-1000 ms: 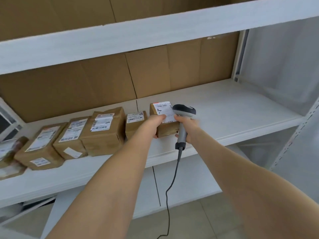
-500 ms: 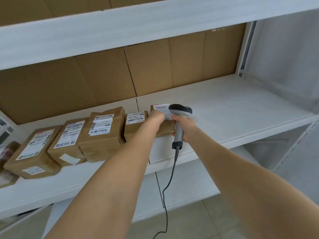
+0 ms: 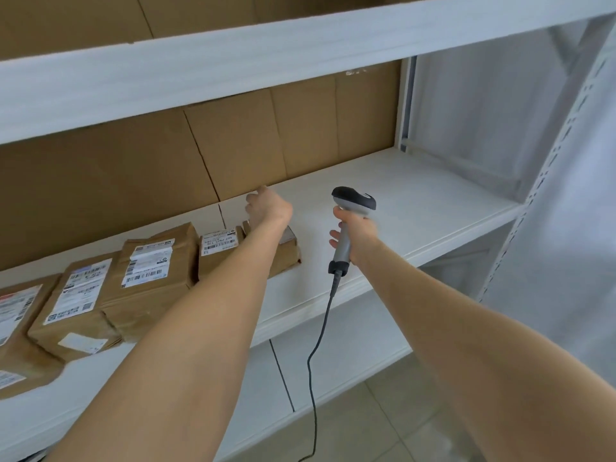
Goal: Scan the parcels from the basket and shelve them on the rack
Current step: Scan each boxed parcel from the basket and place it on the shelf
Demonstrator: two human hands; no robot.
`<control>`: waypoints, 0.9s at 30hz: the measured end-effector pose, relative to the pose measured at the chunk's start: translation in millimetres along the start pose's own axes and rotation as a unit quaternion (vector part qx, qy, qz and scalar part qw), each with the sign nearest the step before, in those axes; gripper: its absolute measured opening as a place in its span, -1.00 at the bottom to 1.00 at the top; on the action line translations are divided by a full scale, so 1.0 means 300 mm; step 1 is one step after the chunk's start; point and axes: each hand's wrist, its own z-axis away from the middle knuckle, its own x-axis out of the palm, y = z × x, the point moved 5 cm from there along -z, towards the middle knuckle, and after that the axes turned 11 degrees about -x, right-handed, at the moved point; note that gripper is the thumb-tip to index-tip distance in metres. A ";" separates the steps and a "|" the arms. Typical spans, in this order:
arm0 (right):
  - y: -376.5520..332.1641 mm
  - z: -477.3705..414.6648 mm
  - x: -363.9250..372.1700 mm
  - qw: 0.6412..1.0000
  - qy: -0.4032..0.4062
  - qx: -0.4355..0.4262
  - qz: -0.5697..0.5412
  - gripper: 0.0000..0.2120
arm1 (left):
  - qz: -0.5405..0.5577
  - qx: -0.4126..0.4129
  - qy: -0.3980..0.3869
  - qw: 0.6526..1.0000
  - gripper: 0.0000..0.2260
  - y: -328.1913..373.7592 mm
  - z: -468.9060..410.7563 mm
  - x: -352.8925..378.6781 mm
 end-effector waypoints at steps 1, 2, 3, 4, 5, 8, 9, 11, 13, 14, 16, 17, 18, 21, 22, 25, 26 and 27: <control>-0.023 0.007 -0.031 1.000 0.007 -0.006 -0.013 -0.83 | -0.003 0.013 -0.006 1.000 -0.58 0.029 0.020 0.022; -0.047 0.014 -0.063 1.000 0.012 -0.012 -0.024 -0.88 | -0.005 0.025 -0.014 1.000 -0.59 0.060 0.045 0.045; -0.070 0.023 -0.099 0.999 0.018 -0.018 -0.032 -0.90 | -0.008 0.037 -0.023 0.999 -0.60 0.092 0.072 0.070; -0.091 0.032 -0.139 0.999 0.028 -0.024 -0.040 -0.90 | -0.012 0.049 -0.033 0.998 -0.60 0.124 0.102 0.096; -0.111 0.043 -0.183 0.998 0.043 -0.029 -0.045 -0.90 | -0.015 0.060 -0.044 0.997 -0.61 0.156 0.133 0.123; -0.160 0.086 -0.340 0.993 0.101 -0.037 -0.052 -0.93 | -0.020 0.091 -0.074 0.993 -0.60 0.252 0.245 0.218; -0.171 0.105 -0.399 0.991 0.120 -0.035 -0.054 -0.92 | -0.021 0.102 -0.086 0.991 -0.60 0.280 0.293 0.252; -0.184 0.150 -0.520 0.986 0.152 -0.032 -0.062 -0.87 | -0.023 0.123 -0.112 0.986 -0.60 0.322 0.397 0.317; -0.196 0.207 -0.637 0.981 0.174 -0.030 -0.081 -0.87 | -0.028 0.138 -0.132 0.981 -0.59 0.352 0.508 0.376; -0.201 0.240 -0.698 0.978 0.188 -0.030 -0.089 -0.88 | -0.030 0.143 -0.140 0.979 -0.59 0.364 0.568 0.406; -0.204 0.311 -0.828 0.972 0.216 -0.028 -0.092 -0.87 | -0.033 0.154 -0.157 0.975 -0.59 0.386 0.700 0.466; -0.204 0.350 -0.896 0.969 0.227 -0.030 -0.090 -0.86 | -0.036 0.162 -0.169 0.972 -0.59 0.395 0.773 0.496; -0.201 0.388 -0.966 0.967 0.236 -0.033 -0.093 -0.85 | -0.043 0.172 -0.181 0.967 -0.59 0.402 0.852 0.527; -0.181 0.511 -1.169 0.958 0.257 -0.043 -0.118 -0.85 | -0.077 0.214 -0.212 0.950 -0.57 0.407 1.094 0.618; -0.169 0.554 -1.237 0.954 0.269 -0.043 -0.124 -0.82 | -0.088 0.229 -0.225 0.943 -0.57 0.403 1.172 0.651; -0.122 0.684 -1.428 0.940 0.305 -0.037 -0.150 -0.69 | -0.115 0.254 -0.261 0.924 -0.57 0.366 1.393 0.747; -0.104 0.724 -1.487 0.933 0.318 -0.036 -0.165 -0.68 | -0.124 0.260 -0.271 0.918 -0.57 0.352 1.462 0.777; -0.082 0.765 -1.545 0.925 0.332 -0.036 -0.181 -0.68 | -0.132 0.266 -0.284 0.912 -0.57 0.336 1.530 0.808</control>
